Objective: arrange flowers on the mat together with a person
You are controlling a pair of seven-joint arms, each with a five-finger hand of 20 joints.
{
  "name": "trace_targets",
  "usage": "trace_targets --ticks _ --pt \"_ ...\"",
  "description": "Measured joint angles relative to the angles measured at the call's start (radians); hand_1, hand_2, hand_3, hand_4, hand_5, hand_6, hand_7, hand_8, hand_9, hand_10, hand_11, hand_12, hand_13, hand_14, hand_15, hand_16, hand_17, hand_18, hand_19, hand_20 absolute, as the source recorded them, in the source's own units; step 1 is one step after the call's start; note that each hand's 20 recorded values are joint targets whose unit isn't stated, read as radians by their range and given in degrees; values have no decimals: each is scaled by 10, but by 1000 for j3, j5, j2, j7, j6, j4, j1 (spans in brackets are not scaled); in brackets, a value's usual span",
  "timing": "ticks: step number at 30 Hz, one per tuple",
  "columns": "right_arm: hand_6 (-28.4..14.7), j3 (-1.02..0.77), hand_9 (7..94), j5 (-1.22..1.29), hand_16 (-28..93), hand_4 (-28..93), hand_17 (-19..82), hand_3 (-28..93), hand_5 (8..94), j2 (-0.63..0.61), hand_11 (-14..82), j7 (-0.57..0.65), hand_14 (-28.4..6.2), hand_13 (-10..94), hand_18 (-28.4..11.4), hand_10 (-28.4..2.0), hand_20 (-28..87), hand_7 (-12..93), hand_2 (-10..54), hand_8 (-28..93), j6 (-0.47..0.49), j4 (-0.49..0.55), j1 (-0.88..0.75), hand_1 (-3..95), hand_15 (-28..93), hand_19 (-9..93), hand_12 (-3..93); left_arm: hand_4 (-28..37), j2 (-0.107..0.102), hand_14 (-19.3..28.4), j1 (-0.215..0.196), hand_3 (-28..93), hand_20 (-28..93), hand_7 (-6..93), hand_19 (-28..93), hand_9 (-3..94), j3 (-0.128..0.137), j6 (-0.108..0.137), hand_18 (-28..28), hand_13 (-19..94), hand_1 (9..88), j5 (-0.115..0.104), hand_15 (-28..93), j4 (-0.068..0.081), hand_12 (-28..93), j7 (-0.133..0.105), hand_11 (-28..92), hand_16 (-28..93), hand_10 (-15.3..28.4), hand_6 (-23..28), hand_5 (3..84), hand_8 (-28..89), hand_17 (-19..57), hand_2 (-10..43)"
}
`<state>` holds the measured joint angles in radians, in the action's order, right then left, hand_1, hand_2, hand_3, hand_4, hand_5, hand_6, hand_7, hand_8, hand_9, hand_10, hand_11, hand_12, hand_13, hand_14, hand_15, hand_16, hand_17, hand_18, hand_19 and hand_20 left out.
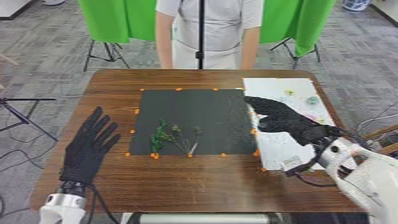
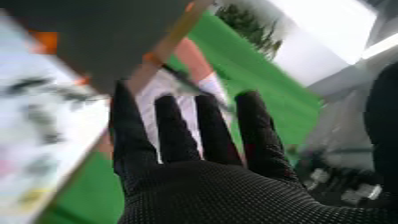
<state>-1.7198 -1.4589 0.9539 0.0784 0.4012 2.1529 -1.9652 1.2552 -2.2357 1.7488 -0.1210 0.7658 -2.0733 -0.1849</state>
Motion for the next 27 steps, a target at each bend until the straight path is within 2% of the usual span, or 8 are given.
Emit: trace_targets --ticks 4,6,8,11,14,18,23,27 --pt "-28 -178 197 192 334 -241 0 793 202 -18 -39 81 -157 144 -284 -131 109 63 -95 -45 -198 95 -170 126 -73 274 301 -218 1 106 -8 677 67 141 356 123 12 -7 244 105 263 13 -2 0 297 -10 21 135 69 -8 164 -70 -156 -76" --pt "-31 -232 205 270 337 -240 -1 794 209 5 -36 80 -157 159 -284 -132 109 68 -95 -45 -246 102 -200 127 -65 280 301 -218 -1 106 -9 675 68 142 356 125 19 -13 244 106 264 18 -2 1 300 -9 20 137 70 -6 169 -70 -156 -77" --pt "-33 -249 214 349 342 -238 -3 797 215 51 -32 72 -155 175 -284 -131 110 75 -95 -46 -236 95 -199 131 -54 285 301 -218 -8 105 -10 674 69 143 356 126 25 -18 244 107 265 20 0 1 302 -9 22 138 70 -5 172 -71 -156 -78" --pt "-35 -248 228 448 353 -238 -14 802 226 135 -24 64 -146 193 -278 -132 117 85 -95 -51 -165 80 -185 134 -31 299 299 -219 -20 105 -10 671 70 142 355 127 24 -19 243 107 267 20 0 2 303 -10 20 138 71 -4 174 -73 -157 -78" --pt "-38 -238 242 449 366 -239 -23 805 239 186 -17 51 -137 203 -263 -131 133 94 -95 -57 -136 76 -171 135 -17 313 295 -221 -22 105 -9 669 72 142 356 131 21 -30 241 115 268 24 6 5 304 -5 22 140 72 -1 179 -72 -156 -78" --pt "-43 -214 259 386 375 -243 -38 809 263 193 -10 25 -131 211 -250 -132 147 103 -95 -58 -173 76 -165 137 -11 316 291 -223 -22 104 0 673 80 141 363 150 20 -42 230 130 265 45 35 10 293 5 33 138 78 4 205 -75 -146 -81" --pt "-42 -222 263 368 377 -246 -41 810 265 200 -6 43 -132 215 -248 -131 156 103 -95 -60 -141 69 -154 135 -11 311 284 -224 -22 104 1 674 85 138 362 153 10 -32 228 132 264 38 46 12 279 3 42 129 80 5 212 -74 -143 -79" --pt "-41 -231 269 362 379 -246 -45 809 267 209 -2 44 -131 220 -244 -133 158 103 -95 -61 -105 68 -154 136 -9 305 281 -224 -21 106 6 677 87 141 364 157 6 -35 229 137 261 35 53 24 273 4 49 125 82 6 221 -74 -141 -76"
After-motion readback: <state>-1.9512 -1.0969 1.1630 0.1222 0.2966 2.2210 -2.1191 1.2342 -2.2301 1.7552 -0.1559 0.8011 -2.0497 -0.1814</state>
